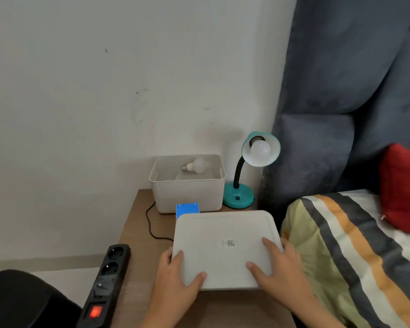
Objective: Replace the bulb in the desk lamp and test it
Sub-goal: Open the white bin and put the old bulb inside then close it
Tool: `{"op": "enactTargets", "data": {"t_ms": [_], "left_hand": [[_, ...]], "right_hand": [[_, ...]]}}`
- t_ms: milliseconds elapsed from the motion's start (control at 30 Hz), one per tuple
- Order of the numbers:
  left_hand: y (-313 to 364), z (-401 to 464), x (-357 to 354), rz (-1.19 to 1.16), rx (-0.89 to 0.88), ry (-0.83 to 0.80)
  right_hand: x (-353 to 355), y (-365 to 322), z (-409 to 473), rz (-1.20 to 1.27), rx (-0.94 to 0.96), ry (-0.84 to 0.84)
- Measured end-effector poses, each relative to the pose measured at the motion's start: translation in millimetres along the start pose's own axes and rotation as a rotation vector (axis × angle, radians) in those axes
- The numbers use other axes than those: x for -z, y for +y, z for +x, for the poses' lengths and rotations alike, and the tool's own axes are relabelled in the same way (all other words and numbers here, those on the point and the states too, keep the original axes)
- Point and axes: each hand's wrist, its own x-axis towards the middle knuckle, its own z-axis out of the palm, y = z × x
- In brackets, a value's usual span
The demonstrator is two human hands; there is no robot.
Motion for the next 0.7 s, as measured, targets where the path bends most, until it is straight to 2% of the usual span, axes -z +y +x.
{"op": "enactTargets", "data": {"t_ms": [100,300,500,700], "left_hand": [[19.5,28.7,30.4,-0.006,-0.054,0.077],[40.8,109.4,84.7,-0.002,-0.111,0.182],[35.4,202.7,95.7,0.099,-0.110,0.148],[17.5,267.5,81.9,0.160,-0.076,0.079]], "right_hand": [[26.5,-32.9,26.1,0.007,0.088,0.075],[50.9,-97.1,94.4,0.104,0.192,0.072],[45.1,-138.4,171.8,0.117,0.185,0.001],[19.7,-147.2,225.3,0.097,0.114,-0.109]]}}
